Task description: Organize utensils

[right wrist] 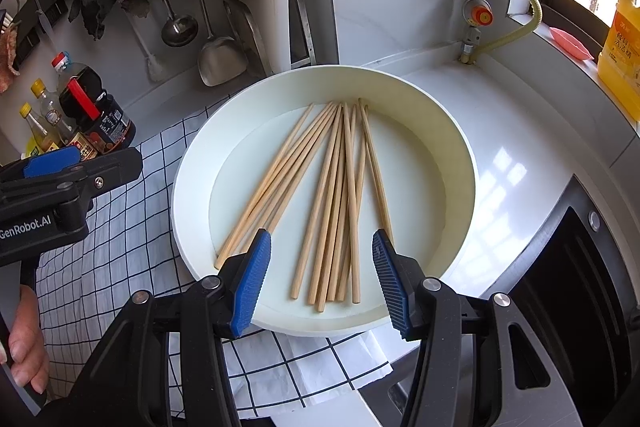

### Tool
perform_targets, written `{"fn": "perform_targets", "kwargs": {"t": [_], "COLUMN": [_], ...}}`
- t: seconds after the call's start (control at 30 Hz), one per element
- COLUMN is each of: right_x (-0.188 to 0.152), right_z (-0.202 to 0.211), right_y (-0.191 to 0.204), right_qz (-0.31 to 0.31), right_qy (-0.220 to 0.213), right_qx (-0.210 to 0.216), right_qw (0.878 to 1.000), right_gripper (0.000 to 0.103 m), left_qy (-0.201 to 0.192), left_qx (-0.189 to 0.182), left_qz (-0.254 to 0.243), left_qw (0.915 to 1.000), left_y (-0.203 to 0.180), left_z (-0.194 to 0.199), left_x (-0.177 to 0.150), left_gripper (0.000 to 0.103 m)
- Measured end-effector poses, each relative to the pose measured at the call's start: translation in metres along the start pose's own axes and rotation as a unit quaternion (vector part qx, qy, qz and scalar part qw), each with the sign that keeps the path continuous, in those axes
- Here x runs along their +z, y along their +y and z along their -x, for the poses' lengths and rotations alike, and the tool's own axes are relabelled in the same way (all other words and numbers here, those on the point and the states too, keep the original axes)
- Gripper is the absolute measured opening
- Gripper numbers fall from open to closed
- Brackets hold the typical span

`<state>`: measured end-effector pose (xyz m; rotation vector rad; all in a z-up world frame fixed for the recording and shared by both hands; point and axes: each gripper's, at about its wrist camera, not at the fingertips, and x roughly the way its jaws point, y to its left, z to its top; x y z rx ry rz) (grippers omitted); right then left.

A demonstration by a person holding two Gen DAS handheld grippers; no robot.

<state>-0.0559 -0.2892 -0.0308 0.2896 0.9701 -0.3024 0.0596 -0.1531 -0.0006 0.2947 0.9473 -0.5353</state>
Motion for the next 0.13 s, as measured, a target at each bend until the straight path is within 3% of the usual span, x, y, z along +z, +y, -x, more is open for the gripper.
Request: {"fn": "perform_targets", "kwargs": {"t": [0.13], "right_x": [0.0007], "right_z": [-0.0005], "right_y": [-0.0002], "right_qz": [0.001], "right_qy": [0.0], "right_qx": [0.004], "right_qw": [1.0], "right_gripper": [0.054], "left_qy": [0.009], "left_qx": [0.003], "left_qz": [0.004], "left_qw": [0.9999], "left_y": [0.0007], "left_z": [-0.0032], "left_x": [-0.001], "left_gripper": [0.096]}}
